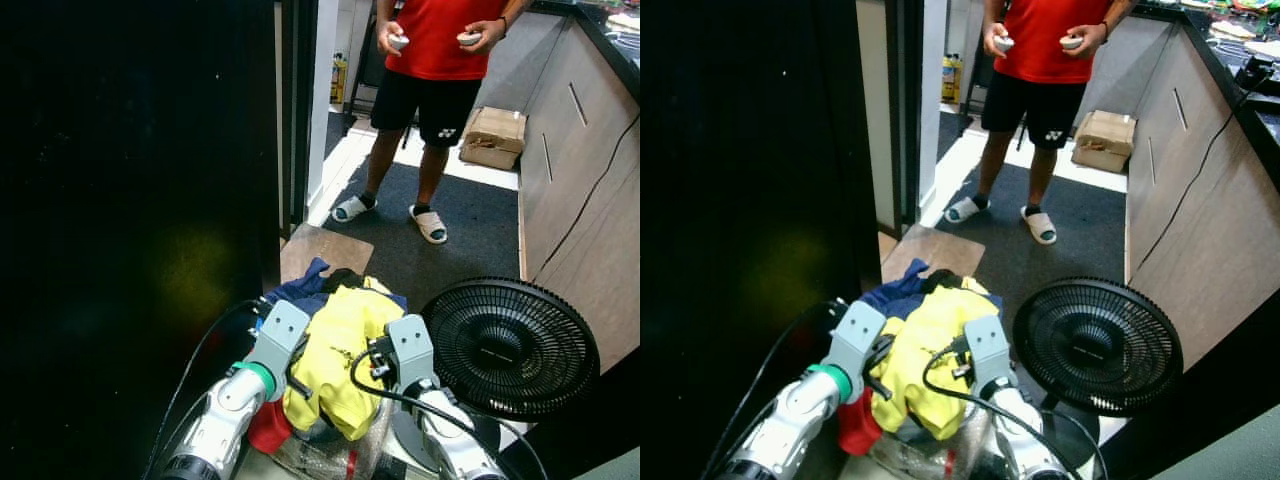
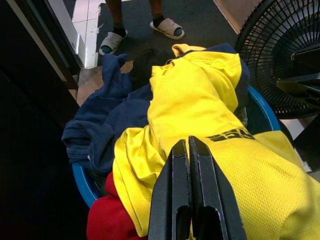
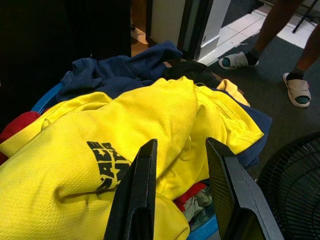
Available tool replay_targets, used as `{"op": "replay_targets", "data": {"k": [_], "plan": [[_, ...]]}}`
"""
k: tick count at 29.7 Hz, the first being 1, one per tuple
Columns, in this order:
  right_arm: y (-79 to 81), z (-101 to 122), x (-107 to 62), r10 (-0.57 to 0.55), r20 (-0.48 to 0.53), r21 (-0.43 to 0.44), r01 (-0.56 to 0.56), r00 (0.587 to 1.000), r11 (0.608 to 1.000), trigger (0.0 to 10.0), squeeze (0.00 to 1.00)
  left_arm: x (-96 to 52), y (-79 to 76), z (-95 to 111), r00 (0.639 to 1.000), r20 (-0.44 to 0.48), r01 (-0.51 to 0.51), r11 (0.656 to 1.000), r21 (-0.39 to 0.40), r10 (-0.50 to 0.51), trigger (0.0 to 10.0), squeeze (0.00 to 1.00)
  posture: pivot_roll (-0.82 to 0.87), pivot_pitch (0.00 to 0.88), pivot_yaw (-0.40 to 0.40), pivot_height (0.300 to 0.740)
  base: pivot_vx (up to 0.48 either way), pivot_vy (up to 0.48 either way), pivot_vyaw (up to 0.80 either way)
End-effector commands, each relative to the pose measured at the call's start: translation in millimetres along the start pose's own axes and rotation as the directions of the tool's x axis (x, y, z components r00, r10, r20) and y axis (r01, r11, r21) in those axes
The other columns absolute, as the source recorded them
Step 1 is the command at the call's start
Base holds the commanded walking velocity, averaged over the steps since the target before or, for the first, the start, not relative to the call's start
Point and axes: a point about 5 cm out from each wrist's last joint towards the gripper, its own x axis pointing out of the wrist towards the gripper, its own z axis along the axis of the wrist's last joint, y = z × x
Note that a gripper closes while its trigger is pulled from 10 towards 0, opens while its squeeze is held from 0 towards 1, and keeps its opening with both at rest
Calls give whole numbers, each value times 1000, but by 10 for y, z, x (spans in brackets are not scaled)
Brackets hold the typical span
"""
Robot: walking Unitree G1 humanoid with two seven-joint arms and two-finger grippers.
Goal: Clothes washing
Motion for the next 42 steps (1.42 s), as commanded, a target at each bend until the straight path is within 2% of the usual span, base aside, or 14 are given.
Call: {"op": "replay_targets", "data": {"k": [1,2,3,4,20,21,35,41,42], "plan": [[10,-69,-33,-1,-32,3,1,999,1000,10000,0,-34,-21,-105,999,-34,3,1000,-5,-4,0,0,59,17,19,740,0,0,0],[13,-68,-32,0,-31,2,0,1000,1000,10000,0,-39,-5,-124,999,-45,-7,1000,1,7,4431,0,59,17,19,740,0,0,0],[13,-68,-32,0,-31,2,0,1000,1000,10000,0,-39,-5,-124,999,-45,-7,1000,1,7,4431,0,59,17,19,740,0,0,0],[21,-67,-30,3,-31,2,-3,1000,1000,10000,0,-53,26,-145,998,-50,-23,1000,-7,23,10000,1000,59,17,19,740,0,0,0],[49,-68,-26,18,-32,1,-18,999,1000,10000,0,-82,78,-184,996,-70,-63,998,5,63,10000,1000,67,20,10,740,0,0,0],[47,-63,-23,19,-31,-1,-19,999,1000,10000,0,-78,78,-184,995,-73,-68,998,11,69,10000,0,67,20,10,740,0,0,0],[32,-67,-25,18,-33,-10,-19,999,1000,10000,0,-56,67,-195,994,-80,-78,997,26,80,10000,0,61,8,9,740,0,0,0],[88,-111,-53,28,-43,-13,-29,999,1000,10000,0,-110,102,-266,991,-98,-86,996,35,89,10000,0,64,12,14,740,0,0,0],[158,-138,-60,56,-54,-11,-56,997,998,10000,0,-165,150,-320,988,-112,-102,994,22,104,10000,0,78,30,15,740,0,0,0]]}}
